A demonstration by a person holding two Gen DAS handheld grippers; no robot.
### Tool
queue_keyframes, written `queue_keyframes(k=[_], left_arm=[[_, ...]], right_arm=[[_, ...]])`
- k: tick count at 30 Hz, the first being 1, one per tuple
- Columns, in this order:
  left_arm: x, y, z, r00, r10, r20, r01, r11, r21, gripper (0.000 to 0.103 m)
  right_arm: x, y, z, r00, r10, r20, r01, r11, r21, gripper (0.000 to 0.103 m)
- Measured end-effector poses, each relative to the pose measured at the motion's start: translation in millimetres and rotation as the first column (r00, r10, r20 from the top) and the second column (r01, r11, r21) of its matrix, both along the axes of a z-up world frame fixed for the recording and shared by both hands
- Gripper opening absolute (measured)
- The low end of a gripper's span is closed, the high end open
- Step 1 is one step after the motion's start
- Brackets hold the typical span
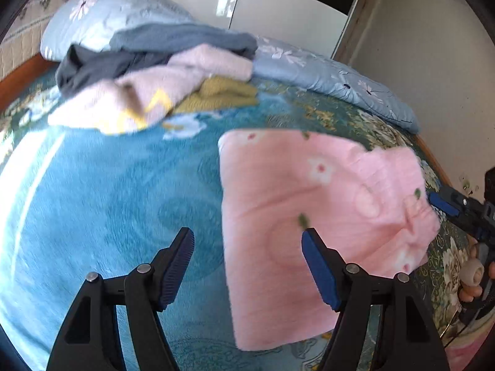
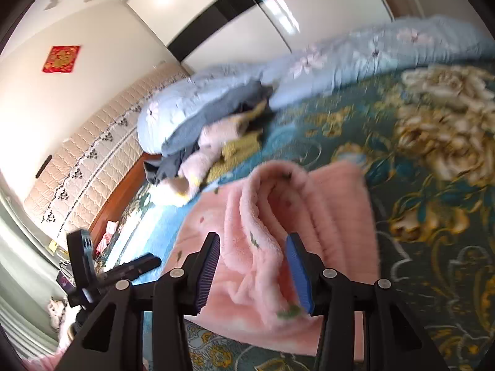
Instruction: Fold clothes
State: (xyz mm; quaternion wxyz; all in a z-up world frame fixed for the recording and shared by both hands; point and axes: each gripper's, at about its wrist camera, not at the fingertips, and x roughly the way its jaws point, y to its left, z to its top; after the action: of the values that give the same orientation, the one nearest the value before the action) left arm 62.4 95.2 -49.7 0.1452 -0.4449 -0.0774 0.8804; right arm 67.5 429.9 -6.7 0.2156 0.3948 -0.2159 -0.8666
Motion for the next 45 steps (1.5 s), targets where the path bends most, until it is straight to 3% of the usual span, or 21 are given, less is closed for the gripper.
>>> queue_keyframes(k=[6,10,17,25,31,42,44,45], left_arm=[[-3.9,-14.0,-29.6,0.999,-0.026,0.032,0.021,0.99,0.142,0.073],[-10.2,-16.0,-37.1,0.997,-0.023,0.075,0.007,0.979,0.202,0.073],[-3.5,-6.6,-38.8,0.994,-0.068,0.083,0.049,0.977,0.209,0.073],[-3.4,-11.5,-42.6,0.992,-0.061,0.11,0.032,0.969,0.245,0.073],[-3.5,-8.7,-42.2,0.992,-0.071,0.107,0.043,0.97,0.237,0.073],[2.1,7.8,-39.1,0.989,-0.126,0.073,0.109,0.973,0.204,0.073],[2.1,7.3,-38.5,0.989,-0.127,0.071,0.11,0.972,0.209,0.073],[2.2,7.1,-38.2,0.989,-0.128,0.069,0.11,0.971,0.212,0.073]], right_arm=[[-25.5,1.2,-19.7,0.997,-0.024,0.072,0.019,0.997,0.069,0.048],[-35.2,18.1,-40.1,0.987,-0.042,0.158,0.039,0.999,0.02,0.05],[-36.8,33.2,-61.7,0.972,-0.046,0.231,0.066,0.995,-0.08,0.05],[-24.1,27.1,-55.2,0.968,-0.009,0.252,0.022,0.999,-0.046,0.05],[-19.7,35.5,-60.8,0.968,0.025,0.251,0.001,0.995,-0.102,0.05],[-23.6,14.4,-59.8,0.97,0.02,0.242,0.003,0.995,-0.095,0.051],[-23.9,13.7,-61.2,0.971,-0.001,0.24,0.024,0.995,-0.094,0.046],[-24.0,14.2,-62.1,0.97,-0.019,0.243,0.042,0.995,-0.089,0.035]])
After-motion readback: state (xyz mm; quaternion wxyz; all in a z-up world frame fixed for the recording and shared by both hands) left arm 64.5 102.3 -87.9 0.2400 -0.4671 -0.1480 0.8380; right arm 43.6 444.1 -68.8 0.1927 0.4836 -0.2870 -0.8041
